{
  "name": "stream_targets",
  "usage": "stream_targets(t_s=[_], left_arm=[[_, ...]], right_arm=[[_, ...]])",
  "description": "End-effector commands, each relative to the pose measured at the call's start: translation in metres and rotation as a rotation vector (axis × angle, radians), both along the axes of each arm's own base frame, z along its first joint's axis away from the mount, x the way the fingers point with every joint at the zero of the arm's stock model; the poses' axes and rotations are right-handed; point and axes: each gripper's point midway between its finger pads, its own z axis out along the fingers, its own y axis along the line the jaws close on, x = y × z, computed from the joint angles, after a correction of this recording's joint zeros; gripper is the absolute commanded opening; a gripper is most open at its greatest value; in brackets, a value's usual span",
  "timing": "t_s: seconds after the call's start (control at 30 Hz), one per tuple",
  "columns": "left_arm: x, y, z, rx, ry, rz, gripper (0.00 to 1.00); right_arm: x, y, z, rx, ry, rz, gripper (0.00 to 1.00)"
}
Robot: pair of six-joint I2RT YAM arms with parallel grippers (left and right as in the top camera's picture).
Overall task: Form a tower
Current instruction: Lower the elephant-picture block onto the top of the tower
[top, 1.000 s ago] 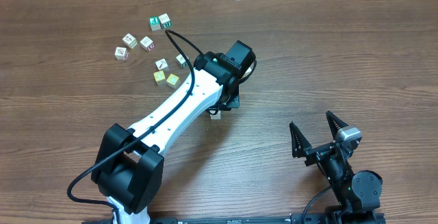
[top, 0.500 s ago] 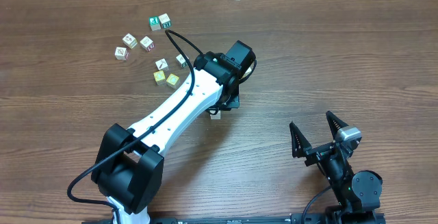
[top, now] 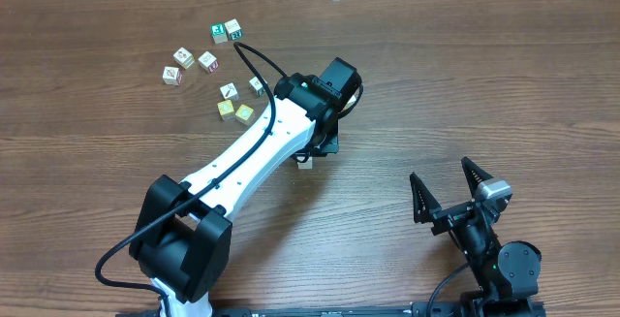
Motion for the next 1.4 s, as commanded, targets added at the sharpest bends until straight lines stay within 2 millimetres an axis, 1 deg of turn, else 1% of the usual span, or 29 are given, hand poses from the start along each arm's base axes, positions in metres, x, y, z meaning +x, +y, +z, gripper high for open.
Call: stream_targets(t_s=[0.0, 0.2, 0.53, 0.87, 1.37], left_arm=[[0.000, 0.003, 0.003, 0.017, -0.018, -0.003, 0.07], [0.000, 0.005, 0.001, 0.028, -0.018, -0.002, 0.08], [-0.003, 0.008, -0.012, 0.037, -0.008, -0.020, 0.08], [0.002, 0.010, -0.012, 0.030, -0.018, -0.015, 0.08], [0.003, 0.009, -0.012, 0.028, -0.022, -0.014, 0.08]], right_arm=[[0.000, -0.001, -0.002, 0.003, -0.004, -0.004, 1.00], [0.000, -0.001, -0.002, 0.003, -0.004, -0.004, 1.00], [0.000, -0.001, -0.002, 0.003, -0.004, -0.004, 1.00], [0.000, -0.001, -0.002, 0.003, -0.004, -0.004, 1.00], [0.000, -0.001, -0.002, 0.003, -0.004, -0.004, 1.00]])
